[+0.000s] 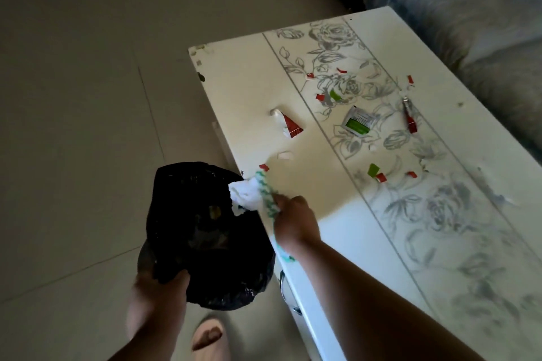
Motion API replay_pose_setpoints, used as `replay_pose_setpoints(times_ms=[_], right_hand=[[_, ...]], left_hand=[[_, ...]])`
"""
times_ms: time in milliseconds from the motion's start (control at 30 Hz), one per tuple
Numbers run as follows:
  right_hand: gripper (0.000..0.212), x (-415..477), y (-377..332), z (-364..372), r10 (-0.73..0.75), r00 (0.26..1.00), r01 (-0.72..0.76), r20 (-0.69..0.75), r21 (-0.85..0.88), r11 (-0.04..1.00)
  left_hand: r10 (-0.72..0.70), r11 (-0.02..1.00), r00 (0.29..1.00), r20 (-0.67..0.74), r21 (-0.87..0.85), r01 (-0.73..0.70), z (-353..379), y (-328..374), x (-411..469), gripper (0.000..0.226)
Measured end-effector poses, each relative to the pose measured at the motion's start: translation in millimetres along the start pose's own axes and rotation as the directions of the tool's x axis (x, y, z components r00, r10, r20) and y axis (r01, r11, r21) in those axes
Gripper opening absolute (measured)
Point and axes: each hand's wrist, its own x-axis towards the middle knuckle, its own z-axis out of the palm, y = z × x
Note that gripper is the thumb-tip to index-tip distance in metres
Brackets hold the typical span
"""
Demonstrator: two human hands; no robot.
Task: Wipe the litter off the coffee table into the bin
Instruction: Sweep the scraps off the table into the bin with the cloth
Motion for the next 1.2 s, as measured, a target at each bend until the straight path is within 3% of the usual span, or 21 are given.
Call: replay_pose_setpoints(times_ms=[167,267,367,467,533,600,800,933,1200], right_hand=[[0.052,-24,-17,28,-0.09,0.991,0.092,0.097,-0.013,0.996],[0.056,-34,-17,26,-0.098,0.995,0.097,0.014,0.062,0.993],[0.06,-28,3,7,0.031,0.973,0.014,-0.228,0.192,0.981],[0.046,-11,38,-21,0.257,0.873,-0.213,-0.415,0.149,0.966],[0.036,3,54,-35,0.379,0.82,-0.362,-0.429,0.125,0.924],[0.04,22,53,-44,0.418,0.809,-0.399,-0.414,0.135,0.907],[0.047,88,5,-54,0.207,0.92,-0.231,-0.332,-0.034,0.972],[0.052,86,-33,-28,0.072,0.982,-0.065,-0.174,0.041,0.997],[0.047,24,-55,25,-0.218,0.974,0.218,0.067,0.007,0.976]], left_hand=[[0.001,1.0,0.999,0.037,0.003,-0.001,-7,5,3,0.042],[0.015,1.0,0.999,0.03,0.008,-0.016,-13,8,8,0.04],[0.032,0.999,0.999,-0.001,0.012,-0.032,-20,12,18,0.039],[0.069,0.997,0.997,-0.021,-0.016,-0.069,-25,20,29,0.034],[0.088,0.996,0.996,-0.034,-0.02,-0.088,-24,25,38,0.031],[0.108,0.994,0.993,-0.055,-0.014,-0.109,-20,30,46,0.033],[0.134,0.991,0.988,-0.073,-0.007,-0.134,-9,38,66,0.038],[0.134,0.991,0.986,-0.098,0.011,-0.134,-5,43,70,0.037],[0.106,0.994,0.988,-0.109,0.002,-0.106,5,44,56,0.03]])
